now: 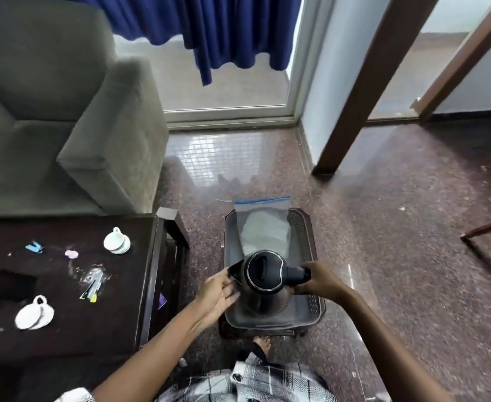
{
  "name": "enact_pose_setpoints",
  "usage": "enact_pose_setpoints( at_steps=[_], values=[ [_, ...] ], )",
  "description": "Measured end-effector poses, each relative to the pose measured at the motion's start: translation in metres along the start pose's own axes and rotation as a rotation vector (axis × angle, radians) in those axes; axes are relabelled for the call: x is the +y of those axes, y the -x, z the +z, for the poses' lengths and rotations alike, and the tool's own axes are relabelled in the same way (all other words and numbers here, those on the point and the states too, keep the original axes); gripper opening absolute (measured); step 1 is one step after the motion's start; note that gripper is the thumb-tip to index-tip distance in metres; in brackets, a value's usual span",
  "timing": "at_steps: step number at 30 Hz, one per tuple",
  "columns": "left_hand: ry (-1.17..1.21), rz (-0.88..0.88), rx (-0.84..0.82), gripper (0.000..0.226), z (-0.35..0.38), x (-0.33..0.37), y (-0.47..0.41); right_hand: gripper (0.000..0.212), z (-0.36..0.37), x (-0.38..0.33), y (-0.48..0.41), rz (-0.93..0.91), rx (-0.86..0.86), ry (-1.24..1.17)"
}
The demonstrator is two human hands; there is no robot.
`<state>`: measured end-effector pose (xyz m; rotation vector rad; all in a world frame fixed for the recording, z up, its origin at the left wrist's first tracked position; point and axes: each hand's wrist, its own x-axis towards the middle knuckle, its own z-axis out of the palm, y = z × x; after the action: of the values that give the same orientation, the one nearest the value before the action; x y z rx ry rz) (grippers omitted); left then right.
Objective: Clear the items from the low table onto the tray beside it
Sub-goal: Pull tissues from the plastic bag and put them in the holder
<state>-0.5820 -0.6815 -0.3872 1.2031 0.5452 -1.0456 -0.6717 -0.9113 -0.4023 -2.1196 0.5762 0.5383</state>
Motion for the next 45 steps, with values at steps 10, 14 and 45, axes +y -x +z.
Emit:
enact_pose_setpoints(
  at_steps=[10,14,45],
  values=[
    [-0.078,-0.068,0.021,0.038,0.002,-0.016,-0.010,0.028,0.003,0.021,-0.014,0.006,-0.117,0.004],
    [-0.179,-0.057,0.119,0.023,0.000,-0.015,-0.011,0.026,-0.001,0.019,-0.015,-0.010,-0.186,0.064],
    [-0.808,0.178,0.035,0.029,0.025,0.074,0.016,0.018,0.012,-0.023,-0.158,0.252,0.206,-0.787]
  ],
)
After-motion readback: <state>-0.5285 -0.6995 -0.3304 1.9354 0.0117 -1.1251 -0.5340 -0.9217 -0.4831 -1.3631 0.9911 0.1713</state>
